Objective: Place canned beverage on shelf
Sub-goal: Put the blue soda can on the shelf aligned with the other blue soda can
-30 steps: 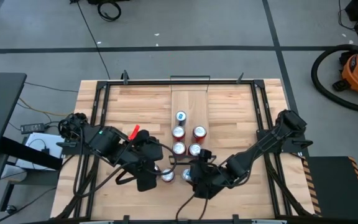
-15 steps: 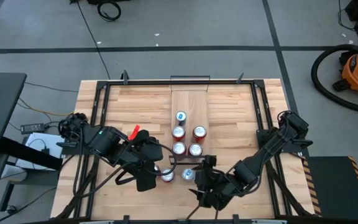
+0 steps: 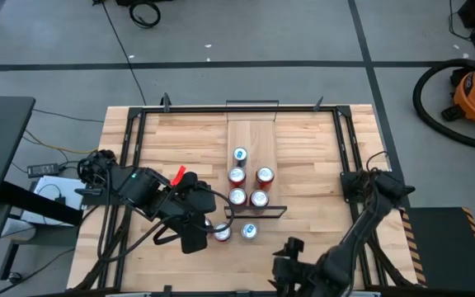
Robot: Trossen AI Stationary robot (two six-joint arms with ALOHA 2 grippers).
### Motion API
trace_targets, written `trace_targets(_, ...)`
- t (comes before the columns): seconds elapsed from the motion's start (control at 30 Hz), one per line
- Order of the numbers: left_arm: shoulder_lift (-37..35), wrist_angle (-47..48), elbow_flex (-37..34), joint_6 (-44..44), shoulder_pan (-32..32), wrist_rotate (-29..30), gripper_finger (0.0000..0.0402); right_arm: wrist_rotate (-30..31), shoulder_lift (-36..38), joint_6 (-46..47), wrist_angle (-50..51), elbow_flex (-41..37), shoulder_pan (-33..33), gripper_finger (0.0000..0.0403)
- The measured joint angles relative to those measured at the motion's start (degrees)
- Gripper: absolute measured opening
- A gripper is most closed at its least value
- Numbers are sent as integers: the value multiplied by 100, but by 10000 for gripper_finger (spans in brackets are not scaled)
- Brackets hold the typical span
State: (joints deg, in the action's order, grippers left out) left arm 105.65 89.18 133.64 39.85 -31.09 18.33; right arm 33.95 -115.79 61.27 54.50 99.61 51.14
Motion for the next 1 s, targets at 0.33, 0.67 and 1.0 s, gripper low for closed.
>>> trace_targets(0.33, 2, 35, 0, -41, 17, 5, 318, 1100, -115, 1274, -700, -889, 39, 373)
trace_targets(0.67, 2, 22, 0, 204, 17, 654, 318, 1918, -67, 787, -2072, -1550, -247, 373)
trace_targets(1.0, 2, 22, 0, 356, 17, 988, 318, 2583, -67, 1168, -2879, -1890, -527, 373)
